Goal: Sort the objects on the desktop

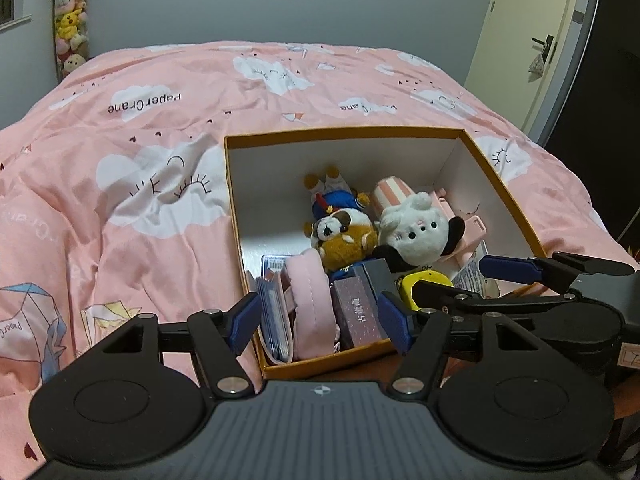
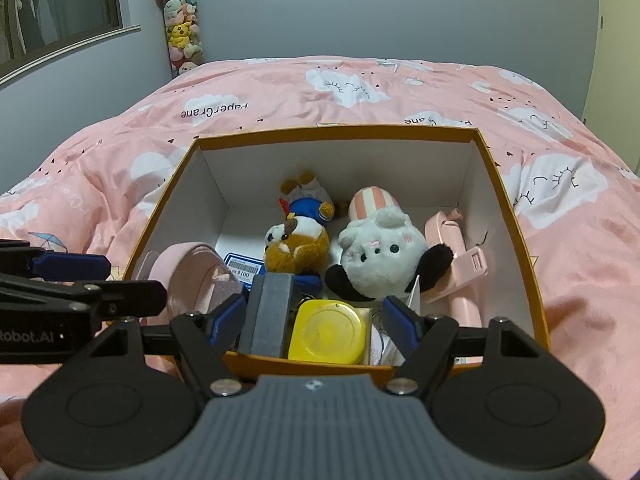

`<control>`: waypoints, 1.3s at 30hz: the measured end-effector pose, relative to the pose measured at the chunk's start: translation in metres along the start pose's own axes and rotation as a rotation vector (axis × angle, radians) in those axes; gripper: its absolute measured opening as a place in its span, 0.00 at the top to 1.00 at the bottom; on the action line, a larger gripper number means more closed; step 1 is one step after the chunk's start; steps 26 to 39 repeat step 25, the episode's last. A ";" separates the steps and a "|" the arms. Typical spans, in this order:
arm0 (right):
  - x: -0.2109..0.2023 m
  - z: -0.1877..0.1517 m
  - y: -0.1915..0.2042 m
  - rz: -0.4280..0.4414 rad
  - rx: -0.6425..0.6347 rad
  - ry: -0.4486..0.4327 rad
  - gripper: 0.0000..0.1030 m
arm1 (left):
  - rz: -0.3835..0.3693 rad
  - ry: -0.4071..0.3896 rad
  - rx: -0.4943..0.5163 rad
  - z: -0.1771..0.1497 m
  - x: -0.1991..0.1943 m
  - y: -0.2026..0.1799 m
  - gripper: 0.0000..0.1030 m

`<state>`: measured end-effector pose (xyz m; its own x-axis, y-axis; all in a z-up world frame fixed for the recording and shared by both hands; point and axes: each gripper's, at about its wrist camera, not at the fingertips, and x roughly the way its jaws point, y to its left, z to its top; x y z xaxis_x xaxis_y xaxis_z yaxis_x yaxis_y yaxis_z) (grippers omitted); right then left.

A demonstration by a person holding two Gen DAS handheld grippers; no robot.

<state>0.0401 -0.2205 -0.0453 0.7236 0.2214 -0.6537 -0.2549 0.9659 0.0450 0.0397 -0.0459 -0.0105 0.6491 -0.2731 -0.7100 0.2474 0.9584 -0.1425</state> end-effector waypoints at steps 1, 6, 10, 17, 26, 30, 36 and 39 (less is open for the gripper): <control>0.001 0.000 0.000 0.002 -0.002 0.002 0.26 | 0.001 0.003 -0.001 0.000 0.000 0.000 0.27; 0.001 -0.002 0.001 0.003 0.001 0.006 0.26 | 0.004 0.009 -0.002 0.000 0.001 -0.001 0.26; 0.001 -0.003 -0.001 0.002 0.009 0.007 0.26 | 0.004 0.016 0.000 -0.001 0.002 -0.002 0.26; 0.000 -0.003 -0.002 0.006 0.015 0.007 0.26 | 0.003 0.018 0.002 -0.001 0.001 -0.003 0.26; 0.000 -0.004 -0.002 0.004 0.017 0.009 0.26 | -0.005 0.015 0.010 -0.002 0.000 -0.007 0.23; 0.000 -0.004 -0.002 0.004 0.017 0.009 0.26 | -0.005 0.015 0.010 -0.002 0.000 -0.007 0.23; 0.000 -0.004 -0.002 0.004 0.017 0.009 0.26 | -0.005 0.015 0.010 -0.002 0.000 -0.007 0.23; 0.000 -0.004 -0.002 0.004 0.017 0.009 0.26 | -0.005 0.015 0.010 -0.002 0.000 -0.007 0.23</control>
